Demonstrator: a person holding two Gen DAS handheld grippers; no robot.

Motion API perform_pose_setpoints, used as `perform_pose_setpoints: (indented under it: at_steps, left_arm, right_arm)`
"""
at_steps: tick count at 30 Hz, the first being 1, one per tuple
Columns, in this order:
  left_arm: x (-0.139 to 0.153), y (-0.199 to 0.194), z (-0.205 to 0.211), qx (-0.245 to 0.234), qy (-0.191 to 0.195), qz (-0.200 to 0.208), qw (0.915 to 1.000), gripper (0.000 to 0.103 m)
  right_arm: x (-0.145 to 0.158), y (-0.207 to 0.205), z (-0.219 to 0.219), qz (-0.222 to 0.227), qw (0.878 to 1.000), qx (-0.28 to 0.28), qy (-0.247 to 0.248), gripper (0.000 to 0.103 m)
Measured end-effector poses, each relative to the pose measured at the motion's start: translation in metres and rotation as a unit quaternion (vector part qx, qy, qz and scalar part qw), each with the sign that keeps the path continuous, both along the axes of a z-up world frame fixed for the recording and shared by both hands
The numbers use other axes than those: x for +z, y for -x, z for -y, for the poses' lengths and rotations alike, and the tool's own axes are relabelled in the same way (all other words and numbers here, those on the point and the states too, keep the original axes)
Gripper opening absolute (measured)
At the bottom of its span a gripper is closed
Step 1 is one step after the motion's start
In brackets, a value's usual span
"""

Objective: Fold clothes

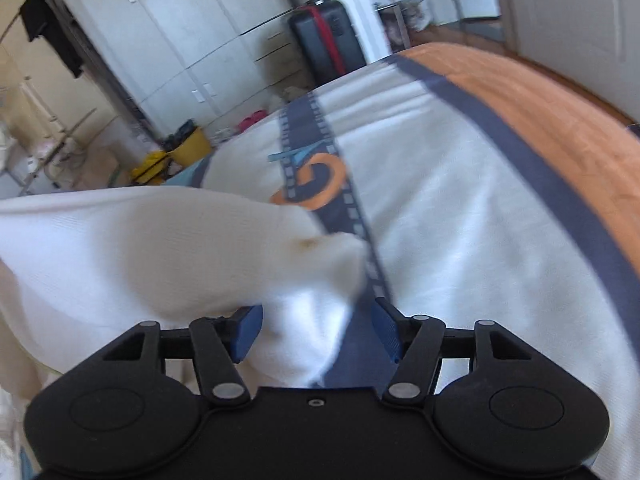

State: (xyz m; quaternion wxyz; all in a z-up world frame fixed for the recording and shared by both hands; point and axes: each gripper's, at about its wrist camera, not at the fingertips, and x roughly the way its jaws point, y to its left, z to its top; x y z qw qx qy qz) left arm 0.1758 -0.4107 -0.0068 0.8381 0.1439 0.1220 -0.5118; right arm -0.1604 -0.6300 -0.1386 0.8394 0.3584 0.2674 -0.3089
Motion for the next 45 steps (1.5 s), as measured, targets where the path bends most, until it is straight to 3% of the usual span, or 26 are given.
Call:
perform_pose_setpoints:
  at_steps: [2, 4, 8, 11, 14, 15, 16, 17, 18, 19, 21, 22, 24, 30, 34, 36, 41, 45]
  left_arm:
    - [-0.006, 0.004, -0.004, -0.004, -0.028, 0.020, 0.9994, 0.005]
    - [-0.006, 0.002, -0.014, 0.003, -0.031, 0.032, 0.9990, 0.005]
    - [0.004, 0.004, -0.045, 0.006, -0.005, 0.089, 0.9960, 0.007]
    - [0.021, -0.017, -0.050, 0.032, 0.019, 0.042, 0.9984, 0.007]
    - [0.039, -0.058, -0.019, 0.085, 0.015, 0.025, 0.9959, 0.012]
    - [0.039, -0.075, -0.001, 0.121, 0.004, 0.026, 0.9922, 0.026]
    - [0.038, -0.093, 0.017, 0.162, -0.009, 0.028, 0.9864, 0.060]
    - [0.032, -0.113, 0.036, 0.205, -0.033, 0.024, 0.9779, 0.081]
    - [0.020, -0.131, 0.051, 0.232, -0.061, 0.004, 0.9708, 0.097]
    - [0.007, -0.149, 0.063, 0.249, -0.091, -0.022, 0.9640, 0.093]
    - [-0.022, -0.164, 0.073, 0.246, -0.138, -0.071, 0.9568, 0.087]
    - [-0.033, -0.160, 0.068, 0.244, -0.141, -0.080, 0.9562, 0.087]
    - [-0.051, -0.143, 0.051, 0.237, -0.136, -0.093, 0.9575, 0.087]
    - [-0.076, -0.058, -0.022, 0.199, -0.099, -0.143, 0.9643, 0.087]
    - [-0.091, 0.004, -0.060, 0.180, -0.076, -0.134, 0.9715, 0.087]
    - [-0.103, 0.033, -0.078, 0.177, -0.056, -0.127, 0.9743, 0.087]
    - [-0.113, 0.056, -0.093, 0.139, -0.038, -0.205, 0.9680, 0.087]
    - [-0.115, 0.069, -0.084, 0.126, -0.050, -0.195, 0.9713, 0.087]
  right_arm:
    - [0.005, 0.000, 0.001, 0.001, 1.000, 0.000, 0.028, 0.009]
    - [0.011, 0.000, 0.001, 0.001, 0.998, -0.004, 0.059, 0.009]
    - [0.076, 0.018, -0.007, 0.053, 0.986, -0.026, 0.154, 0.008]
    - [0.134, 0.000, 0.012, 0.049, 0.969, -0.022, 0.241, 0.007]
    - [0.179, -0.043, 0.072, 0.031, 0.963, -0.053, 0.261, 0.010]
    - [0.187, -0.061, 0.091, 0.014, 0.965, -0.055, 0.257, 0.011]
    - [0.194, -0.079, 0.110, -0.005, 0.967, -0.054, 0.250, 0.016]
    - [0.195, -0.092, 0.117, -0.019, 0.968, -0.062, 0.244, 0.021]
    - [0.195, -0.104, 0.123, -0.031, 0.968, -0.071, 0.237, 0.036]
    - [0.190, -0.115, 0.124, -0.064, 0.968, -0.076, 0.230, 0.056]
    - [0.171, -0.119, 0.106, -0.115, 0.960, -0.085, 0.239, 0.060]
    - [0.161, -0.121, 0.097, -0.139, 0.955, -0.090, 0.245, 0.060]
    - [0.135, -0.112, 0.069, -0.157, 0.958, -0.047, 0.236, 0.060]
    - [0.069, -0.064, -0.016, -0.140, 0.972, 0.070, 0.177, 0.060]
    - [0.065, -0.053, -0.048, -0.125, 0.973, 0.112, 0.160, 0.060]
    - [0.070, -0.043, -0.055, -0.114, 0.976, 0.104, 0.154, 0.060]
    - [0.081, -0.016, -0.069, -0.088, 0.983, 0.080, 0.140, 0.060]
    - [0.090, 0.006, -0.081, -0.067, 0.988, 0.061, 0.128, 0.060]
